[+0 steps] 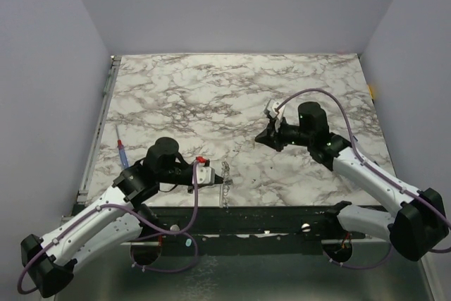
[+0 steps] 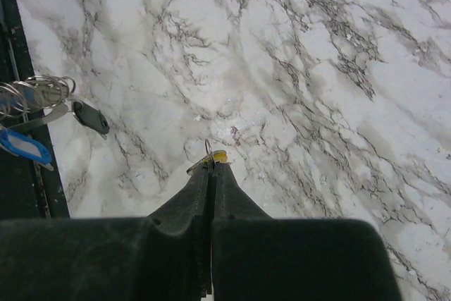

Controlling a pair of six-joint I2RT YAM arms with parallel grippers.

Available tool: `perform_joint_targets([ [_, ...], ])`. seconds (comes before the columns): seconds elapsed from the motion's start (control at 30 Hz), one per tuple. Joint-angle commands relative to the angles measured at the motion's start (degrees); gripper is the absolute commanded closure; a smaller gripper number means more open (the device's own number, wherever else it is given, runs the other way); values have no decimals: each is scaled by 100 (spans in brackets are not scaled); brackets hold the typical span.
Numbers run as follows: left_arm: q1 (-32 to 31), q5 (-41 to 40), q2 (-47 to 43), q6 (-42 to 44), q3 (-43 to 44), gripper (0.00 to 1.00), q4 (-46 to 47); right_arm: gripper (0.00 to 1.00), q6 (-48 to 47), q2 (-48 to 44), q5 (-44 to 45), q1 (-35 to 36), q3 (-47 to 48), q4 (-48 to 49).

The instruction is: Put the keys on the keyring

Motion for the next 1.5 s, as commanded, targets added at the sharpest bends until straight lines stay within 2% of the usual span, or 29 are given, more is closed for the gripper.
perform_joint_targets([
  [0.0,23,331,223,77,343,100,274,100,97,-319,-325,46,74,-184],
  [0.37,21,529,849,-60,736,100,419,100,152,-974,-599,47,192,-540],
  [0.57,17,646,1211,-55,974,100,452,99,129,-1136,-1035,46,406,-857],
  [0.93,10,980,1789,-55,1350,100,474,99,270,-1286,-1694,119,410,-733],
  [1.47,14,1360,2331,-95,1670,100,597,99,-128,-1256,-1493,776,487,-1099],
])
